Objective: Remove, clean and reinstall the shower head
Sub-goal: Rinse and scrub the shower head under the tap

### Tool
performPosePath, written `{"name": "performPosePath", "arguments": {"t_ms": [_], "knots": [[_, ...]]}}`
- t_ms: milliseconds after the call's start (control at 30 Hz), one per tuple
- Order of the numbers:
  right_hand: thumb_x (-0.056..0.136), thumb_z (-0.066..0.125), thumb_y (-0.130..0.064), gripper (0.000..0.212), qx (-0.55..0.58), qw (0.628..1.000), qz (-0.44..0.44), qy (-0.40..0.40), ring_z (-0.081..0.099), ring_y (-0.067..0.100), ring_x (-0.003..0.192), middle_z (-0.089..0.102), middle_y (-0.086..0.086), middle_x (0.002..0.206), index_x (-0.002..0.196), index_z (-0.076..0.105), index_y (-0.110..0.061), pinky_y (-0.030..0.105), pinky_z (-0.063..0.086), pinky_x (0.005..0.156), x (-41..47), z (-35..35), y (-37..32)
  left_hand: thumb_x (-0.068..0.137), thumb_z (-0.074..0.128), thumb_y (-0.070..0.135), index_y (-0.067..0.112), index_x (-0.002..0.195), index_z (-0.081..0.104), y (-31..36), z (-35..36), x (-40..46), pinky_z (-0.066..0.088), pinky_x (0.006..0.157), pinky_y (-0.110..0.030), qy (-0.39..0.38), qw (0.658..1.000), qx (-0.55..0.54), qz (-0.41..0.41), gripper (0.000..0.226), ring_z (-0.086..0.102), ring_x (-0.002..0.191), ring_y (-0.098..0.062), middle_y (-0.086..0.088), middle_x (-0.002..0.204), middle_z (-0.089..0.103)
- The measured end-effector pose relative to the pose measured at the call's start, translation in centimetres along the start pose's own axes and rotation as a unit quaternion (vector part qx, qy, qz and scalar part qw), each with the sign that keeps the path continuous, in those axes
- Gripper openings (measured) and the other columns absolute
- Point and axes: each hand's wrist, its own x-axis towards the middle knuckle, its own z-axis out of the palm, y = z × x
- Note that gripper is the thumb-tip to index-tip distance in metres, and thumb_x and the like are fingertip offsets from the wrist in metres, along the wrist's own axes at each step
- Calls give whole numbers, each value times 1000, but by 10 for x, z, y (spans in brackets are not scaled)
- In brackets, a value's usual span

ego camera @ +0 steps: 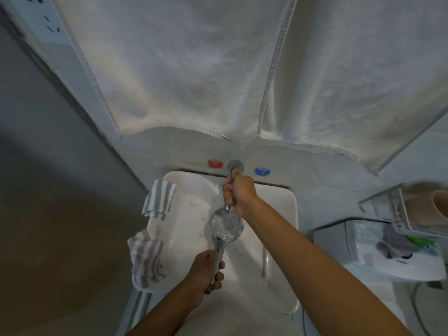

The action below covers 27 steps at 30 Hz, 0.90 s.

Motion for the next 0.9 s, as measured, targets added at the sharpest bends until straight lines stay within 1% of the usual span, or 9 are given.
{"name": "performPosePath", "arguments": {"t_ms": [133, 233, 300, 367, 433, 567, 633, 767, 900], "knots": [[104, 33, -39, 43, -11, 999, 14, -40, 31, 8, 34, 45, 1, 51, 74, 49, -14, 18, 20, 32, -3, -6, -5, 95, 31, 29, 11, 83, 55, 3, -1, -3, 24, 43, -20, -2, 1000, 4, 1, 32, 42, 41, -15, -3, 56, 51], [103, 29, -51, 61, -10, 998, 10, -66, 62, 21, 54, 70, 15, 75, 98, 64, -1, 23, 43, 42, -13, -36, -7, 93, 35, 28, 12, 83, 56, 4, -3, -2, 26, 48, -23, -7, 1000, -15, 2, 29, 44, 44, -17, -7, 65, 54], [103, 27, -51, 64, -22, 1000, -5, 13, 67, 25, 60, 72, 17, 83, 99, 65, 0, 23, 46, 43, -10, -72, 12, 94, 37, 28, 12, 83, 57, 4, -5, -1, 26, 50, -24, -11, 999, -30, 9, 27, 44, 47, -17, -9, 73, 55], [104, 36, -39, 51, -73, 987, -11, 139, 62, 21, 47, 68, 16, 71, 84, 64, -2, 23, 43, 42, 1, -108, 51, 96, 38, 26, 12, 84, 56, 4, -7, -2, 28, 48, -22, -11, 999, -41, 17, 25, 44, 47, -15, -11, 78, 53], [99, 47, -23, 35, -224, 949, 12, 219, 61, 23, 45, 66, 14, 63, 79, 63, 1, 29, 48, 49, 18, -140, 99, 96, 40, 26, 12, 85, 57, 5, -9, -2, 29, 46, -21, -12, 999, -42, 20, 25, 43, 46, -15, -11, 78, 53], [94, 48, -13, 16, -467, 867, 85, 153, 67, 29, 59, 69, 17, 84, 82, 54, -4, 33, 57, 54, 21, -162, 154, 95, 40, 30, 11, 81, 58, 7, -9, -1, 26, 43, -19, -7, 1000, -14, 6, 30, 42, 43, -15, -8, 64, 52], [94, 48, -10, 12, -513, 841, 98, 138, 69, 28, 57, 66, 13, 85, 95, 57, -2, 33, 58, 50, 18, -162, 160, 95, 39, 30, 11, 82, 58, 9, -8, -1, 25, 44, -19, -8, 1000, -4, 5, 30, 42, 43, -16, -8, 64, 52], [90, 62, -6, 30, -598, 787, 113, 101, 70, 27, 100, 69, 12, 113, 119, 57, 0, 33, 58, 85, 25, -168, 167, 97, 37, 20, 8, 90, 56, 11, -7, 0, 28, 39, -16, -21, 999, -40, 21, 24, 41, 43, -14, -10, 74, 52], [96, 53, -9, 32, -643, 754, 101, 89, 63, 27, 114, 64, 12, 124, 126, 56, 0, 32, 52, 95, 32, -176, 169, 96, 37, 20, 8, 88, 56, 15, -5, 0, 27, 40, -18, -23, 999, -30, 23, 24, 41, 42, -14, -8, 68, 52]]}}
